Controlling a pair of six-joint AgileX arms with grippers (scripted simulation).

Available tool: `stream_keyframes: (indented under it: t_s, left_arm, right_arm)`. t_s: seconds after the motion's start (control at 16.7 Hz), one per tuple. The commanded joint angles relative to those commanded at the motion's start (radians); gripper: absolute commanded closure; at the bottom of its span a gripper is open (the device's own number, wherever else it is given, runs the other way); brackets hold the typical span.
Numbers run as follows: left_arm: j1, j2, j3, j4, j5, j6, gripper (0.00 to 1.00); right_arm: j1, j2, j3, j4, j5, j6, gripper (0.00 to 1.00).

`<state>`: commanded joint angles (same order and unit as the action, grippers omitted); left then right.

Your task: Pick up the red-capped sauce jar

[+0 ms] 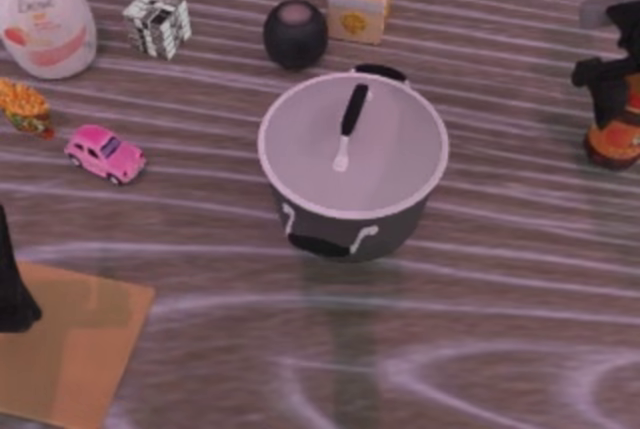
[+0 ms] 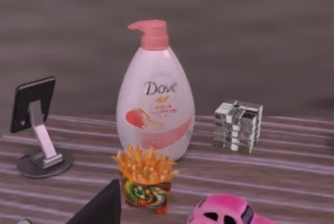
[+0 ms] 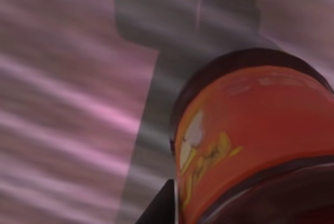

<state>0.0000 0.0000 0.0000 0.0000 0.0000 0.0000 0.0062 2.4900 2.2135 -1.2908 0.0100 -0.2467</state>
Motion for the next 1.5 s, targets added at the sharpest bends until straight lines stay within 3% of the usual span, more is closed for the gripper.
stream_keyframes:
  t_s: [0.3,0.36,0.96,1.5]
  left_arm:
    - [0.0,0.0,0.0,0.0,0.0,0.0,0.0]
    - [0.0,0.0,0.0,0.0,0.0,0.0,0.0]
    - [0.0,0.0,0.0,0.0,0.0,0.0,0.0]
    - [0.0,0.0,0.0,0.0,0.0,0.0,0.0]
  right_arm:
    - [0.0,0.0,0.0,0.0,0.0,0.0,0.98]
    - [0.0,0.0,0.0,0.0,0.0,0.0,1.0]
    - [-0.001,-0.016,-0.015,-0.003,-0.001,0.001,1.0]
    - [0.012,-0.435,-0.357,-0.066,-0.006,0.004,1.0]
